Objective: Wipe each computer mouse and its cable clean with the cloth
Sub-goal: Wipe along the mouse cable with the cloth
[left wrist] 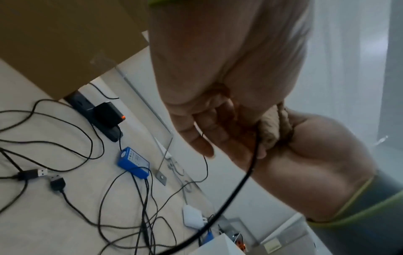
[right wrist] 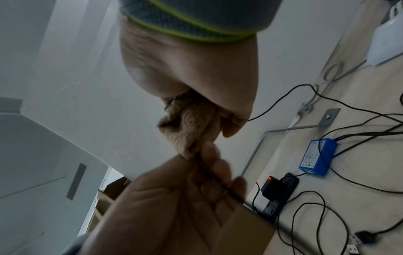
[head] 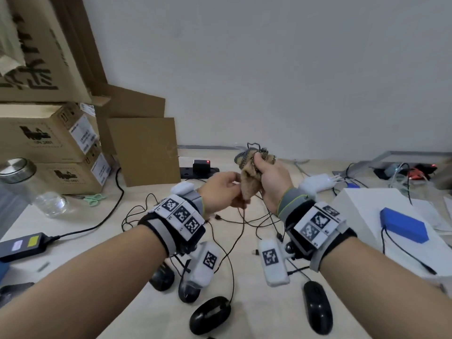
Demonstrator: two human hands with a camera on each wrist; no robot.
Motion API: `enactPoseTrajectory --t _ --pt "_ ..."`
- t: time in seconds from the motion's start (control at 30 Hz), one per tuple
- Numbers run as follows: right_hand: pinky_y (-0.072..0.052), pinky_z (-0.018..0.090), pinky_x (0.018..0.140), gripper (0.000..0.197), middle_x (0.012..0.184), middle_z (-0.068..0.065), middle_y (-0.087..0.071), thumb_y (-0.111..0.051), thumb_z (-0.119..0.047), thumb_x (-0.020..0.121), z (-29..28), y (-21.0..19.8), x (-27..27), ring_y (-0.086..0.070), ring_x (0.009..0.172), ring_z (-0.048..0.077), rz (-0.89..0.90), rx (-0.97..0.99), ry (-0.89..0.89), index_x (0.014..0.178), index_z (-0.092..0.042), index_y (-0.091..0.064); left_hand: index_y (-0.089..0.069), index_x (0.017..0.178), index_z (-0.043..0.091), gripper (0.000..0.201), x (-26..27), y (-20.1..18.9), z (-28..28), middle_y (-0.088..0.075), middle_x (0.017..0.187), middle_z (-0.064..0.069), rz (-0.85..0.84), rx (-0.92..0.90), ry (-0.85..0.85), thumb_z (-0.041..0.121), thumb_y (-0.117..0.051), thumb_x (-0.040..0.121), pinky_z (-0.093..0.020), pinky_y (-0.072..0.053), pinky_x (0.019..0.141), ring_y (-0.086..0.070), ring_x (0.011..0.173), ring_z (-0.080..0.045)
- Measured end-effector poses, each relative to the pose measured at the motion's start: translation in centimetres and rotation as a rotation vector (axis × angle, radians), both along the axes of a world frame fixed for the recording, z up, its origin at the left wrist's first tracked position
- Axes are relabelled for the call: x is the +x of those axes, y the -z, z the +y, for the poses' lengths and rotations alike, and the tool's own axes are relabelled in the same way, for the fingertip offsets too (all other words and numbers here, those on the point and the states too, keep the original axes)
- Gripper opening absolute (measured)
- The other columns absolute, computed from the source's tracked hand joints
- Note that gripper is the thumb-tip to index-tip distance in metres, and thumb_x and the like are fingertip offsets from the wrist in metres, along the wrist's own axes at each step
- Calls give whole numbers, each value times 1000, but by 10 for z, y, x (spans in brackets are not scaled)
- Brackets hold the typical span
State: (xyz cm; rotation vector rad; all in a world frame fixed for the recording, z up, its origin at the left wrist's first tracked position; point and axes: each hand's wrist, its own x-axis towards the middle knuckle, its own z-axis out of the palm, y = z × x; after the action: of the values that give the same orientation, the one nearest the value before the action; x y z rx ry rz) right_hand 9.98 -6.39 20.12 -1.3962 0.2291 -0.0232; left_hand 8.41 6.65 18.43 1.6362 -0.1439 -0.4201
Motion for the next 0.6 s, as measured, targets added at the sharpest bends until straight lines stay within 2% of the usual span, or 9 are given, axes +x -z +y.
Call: enactPoseTrajectory --t 0.03,0.1,0.13,0.2,0.27,0.33,0.37,0.47,0.6 --pt "-48 40 75 38 60 0 -62 -51 -22 100 -1 -1 -1 -58 65 22 -19 -10 -17 64 -14 -57 -61 104 0 20 1 -2 3 -67 74 -9 42 -78 -14 15 -47 102 -29 -58 65 -65 59 -17" --pt "-47 34 67 44 55 -1 -58 -47 -22 102 -4 -4 -1 -55 56 19 -31 -38 -27 59 -15 -52 -62 94 6 23 2 -6 5 -64 73 -8 81 -127 -5 22 -47 102 -30 -57 64 -64 57 -17" --pt "-48 32 60 45 55 2 -58 -47 -24 102 -5 -7 0 -55 52 20 -29 -49 -36 58 -15 -52 -61 87 9 21 2 -7 5 -64 72 -7 40 -66 14 21 -50 101 -29 -56 62 -63 56 -16" --pt "-46 30 49 47 56 5 -59 -47 -28 101 -7 -7 2 -55 48 23 -6 -51 -27 56 -15 -53 -61 77 14 20 -1 -3 5 -66 68 -2 -95 206 101 19 -59 96 -24 -49 53 -59 50 -11" --pt "-48 31 55 41 56 -2 -60 -50 -25 101 -10 -9 8 -57 53 18 0 -46 39 61 -16 -56 -62 76 19 20 -6 0 1 -69 69 3 -174 399 192 20 -60 95 -19 -43 48 -57 49 -8" --pt "-49 34 67 34 61 -5 -62 -52 -25 100 -10 -12 13 -58 62 16 -16 -56 62 67 -16 -59 -64 84 18 17 -9 2 1 -71 77 5 -181 363 126 19 -54 98 -22 -46 51 -59 57 -9" --pt "-49 35 68 34 61 -5 -62 -53 -26 99 -8 -14 12 -58 63 16 -23 -63 53 68 -16 -59 -64 91 16 15 -8 1 1 -70 81 5 -170 300 54 19 -52 99 -22 -48 54 -60 62 -10" --pt "-50 34 57 38 57 -1 -62 -51 -27 100 -2 -12 5 -58 56 22 -18 -79 -23 66 -14 -58 -62 97 11 15 -3 -7 0 -66 82 0 -117 117 -60 16 -48 101 -25 -49 59 -61 66 -12" --pt "-43 25 45 37 57 1 -61 -53 -35 98 2 -6 0 -56 50 21 5 -140 -69 68 -15 -58 -58 86 6 15 -6 -10 1 -62 66 -4 -197 157 -3 5 -48 98 -22 -48 54 -57 50 -4"
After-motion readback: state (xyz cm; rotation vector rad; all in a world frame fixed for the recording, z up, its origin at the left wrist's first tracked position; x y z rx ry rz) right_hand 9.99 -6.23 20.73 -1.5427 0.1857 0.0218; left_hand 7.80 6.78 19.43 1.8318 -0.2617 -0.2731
